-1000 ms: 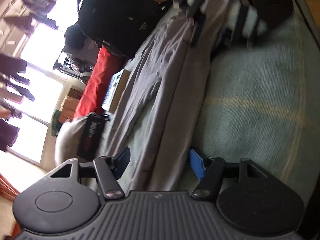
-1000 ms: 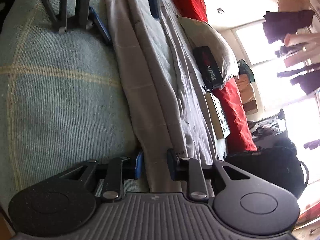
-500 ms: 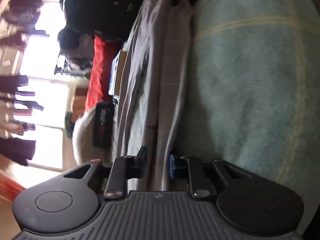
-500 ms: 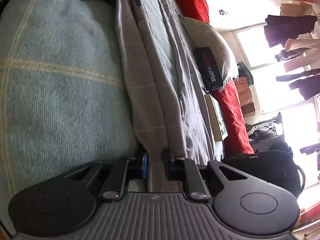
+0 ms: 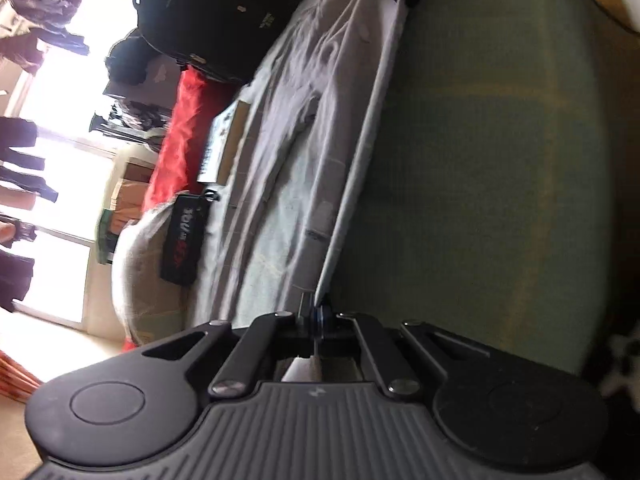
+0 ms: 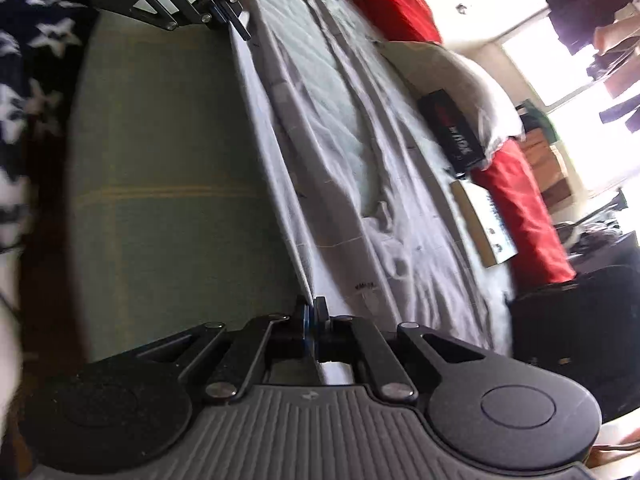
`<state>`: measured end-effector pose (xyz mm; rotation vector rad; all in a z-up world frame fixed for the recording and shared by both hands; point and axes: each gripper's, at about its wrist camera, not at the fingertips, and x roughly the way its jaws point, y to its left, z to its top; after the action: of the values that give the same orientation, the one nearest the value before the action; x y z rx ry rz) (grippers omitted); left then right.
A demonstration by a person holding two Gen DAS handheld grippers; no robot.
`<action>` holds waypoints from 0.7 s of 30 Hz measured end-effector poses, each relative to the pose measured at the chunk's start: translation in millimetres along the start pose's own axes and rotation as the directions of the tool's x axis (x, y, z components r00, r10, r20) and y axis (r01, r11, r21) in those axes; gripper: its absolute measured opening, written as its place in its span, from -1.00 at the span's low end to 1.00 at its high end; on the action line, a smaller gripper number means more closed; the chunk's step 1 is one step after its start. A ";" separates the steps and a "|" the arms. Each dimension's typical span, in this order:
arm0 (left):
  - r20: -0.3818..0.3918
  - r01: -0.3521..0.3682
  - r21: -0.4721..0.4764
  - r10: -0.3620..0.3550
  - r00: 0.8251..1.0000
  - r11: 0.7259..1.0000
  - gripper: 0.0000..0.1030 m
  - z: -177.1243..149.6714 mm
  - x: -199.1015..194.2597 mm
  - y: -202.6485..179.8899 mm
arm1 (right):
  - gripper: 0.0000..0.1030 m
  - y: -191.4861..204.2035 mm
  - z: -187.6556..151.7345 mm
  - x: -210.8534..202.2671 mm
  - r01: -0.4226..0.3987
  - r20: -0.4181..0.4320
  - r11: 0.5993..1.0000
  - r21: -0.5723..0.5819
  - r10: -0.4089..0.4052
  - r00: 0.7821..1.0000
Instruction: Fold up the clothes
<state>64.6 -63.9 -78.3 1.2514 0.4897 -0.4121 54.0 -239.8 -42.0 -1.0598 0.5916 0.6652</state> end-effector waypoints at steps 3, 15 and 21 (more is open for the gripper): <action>0.011 0.052 0.000 -0.052 0.999 0.999 -1.00 0.3 -11.6 -9.5 | -0.94 9.1 -7.5 -10.1 -0.059 -0.020 0.998 0.004 0.059 0.998; 0.001 0.194 -0.109 -0.195 0.981 0.975 -0.78 -7.2 -32.2 -17.1 | -0.78 7.8 -26.0 -12.8 -0.113 -0.028 0.980 0.163 0.120 0.992; 0.003 0.208 -0.283 -0.216 0.976 0.936 -0.78 -24.5 -47.5 13.8 | -0.52 -33.1 -65.6 -27.7 -0.147 0.027 0.846 0.512 0.155 0.988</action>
<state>29.7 -35.2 -46.5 0.9320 0.6869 -0.4885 52.3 -316.9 -27.2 -0.5181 0.8187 0.5887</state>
